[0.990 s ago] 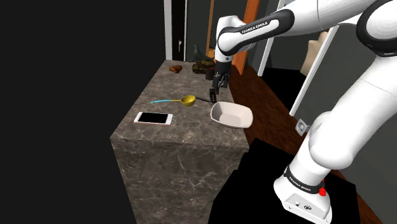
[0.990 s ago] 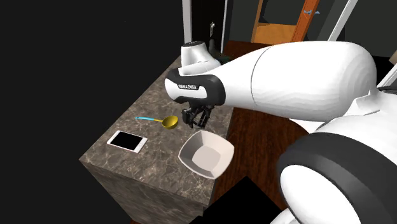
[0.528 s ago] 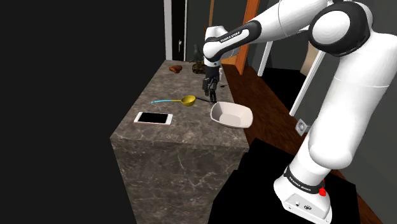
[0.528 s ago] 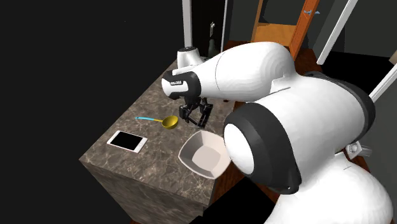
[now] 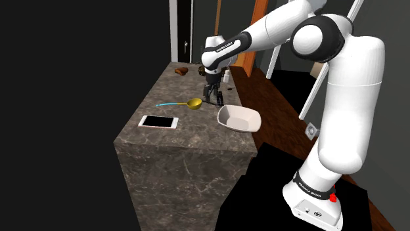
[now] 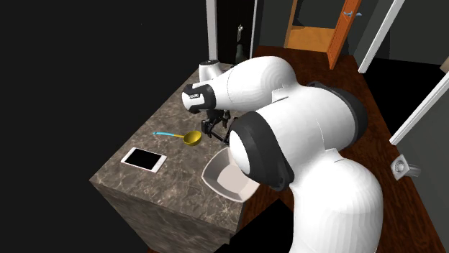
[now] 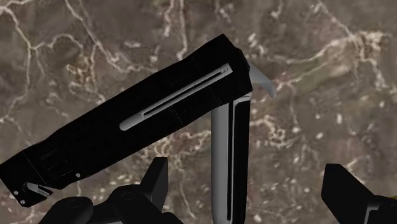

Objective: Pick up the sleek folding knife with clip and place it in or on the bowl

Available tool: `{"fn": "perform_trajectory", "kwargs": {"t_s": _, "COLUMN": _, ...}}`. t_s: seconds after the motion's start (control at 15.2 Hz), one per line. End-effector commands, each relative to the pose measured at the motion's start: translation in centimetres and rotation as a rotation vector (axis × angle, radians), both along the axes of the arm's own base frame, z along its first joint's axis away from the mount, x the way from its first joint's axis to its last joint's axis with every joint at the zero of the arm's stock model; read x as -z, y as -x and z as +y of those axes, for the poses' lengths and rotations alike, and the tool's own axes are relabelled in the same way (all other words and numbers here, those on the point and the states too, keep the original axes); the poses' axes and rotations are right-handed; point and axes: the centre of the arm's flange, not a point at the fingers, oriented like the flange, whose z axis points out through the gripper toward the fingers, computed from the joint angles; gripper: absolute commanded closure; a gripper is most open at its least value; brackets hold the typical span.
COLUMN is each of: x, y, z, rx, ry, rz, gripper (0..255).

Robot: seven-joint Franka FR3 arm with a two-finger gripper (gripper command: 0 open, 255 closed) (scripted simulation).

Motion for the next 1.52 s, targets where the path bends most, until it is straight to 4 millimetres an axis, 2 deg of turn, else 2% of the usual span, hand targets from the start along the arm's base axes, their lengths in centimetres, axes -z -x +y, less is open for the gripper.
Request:
{"fn": "perform_trajectory", "kwargs": {"t_s": 0.0, "x": 1.1, "y": 0.0, "z": -0.1, "rx": 0.0, "ry": 0.0, "rz": 0.0, "gripper": 0}}
{"fn": "perform_trajectory", "kwargs": {"t_s": 0.13, "x": 2.5, "y": 0.0, "z": -0.1, "rx": 0.0, "ry": 0.0, "rz": 0.0, "gripper": 0}}
{"fn": "perform_trajectory", "kwargs": {"t_s": 0.66, "x": 2.5, "y": 0.0, "z": -0.1, "rx": 0.0, "ry": 0.0, "rz": 0.0, "gripper": 0}}
{"fn": "perform_trajectory", "kwargs": {"t_s": 0.73, "x": 2.5, "y": 0.0, "z": -0.1, "rx": 0.0, "ry": 0.0, "rz": 0.0, "gripper": 255}}
{"fn": "perform_trajectory", "kwargs": {"t_s": 1.32, "x": 2.5, "y": 0.0, "z": -0.1, "rx": 0.0, "ry": 0.0, "rz": 0.0, "gripper": 255}}
{"fn": "perform_trajectory", "kwargs": {"t_s": 1.45, "x": 1.4, "y": 0.0, "z": -0.1, "rx": 0.0, "ry": 0.0, "rz": 0.0, "gripper": 255}}
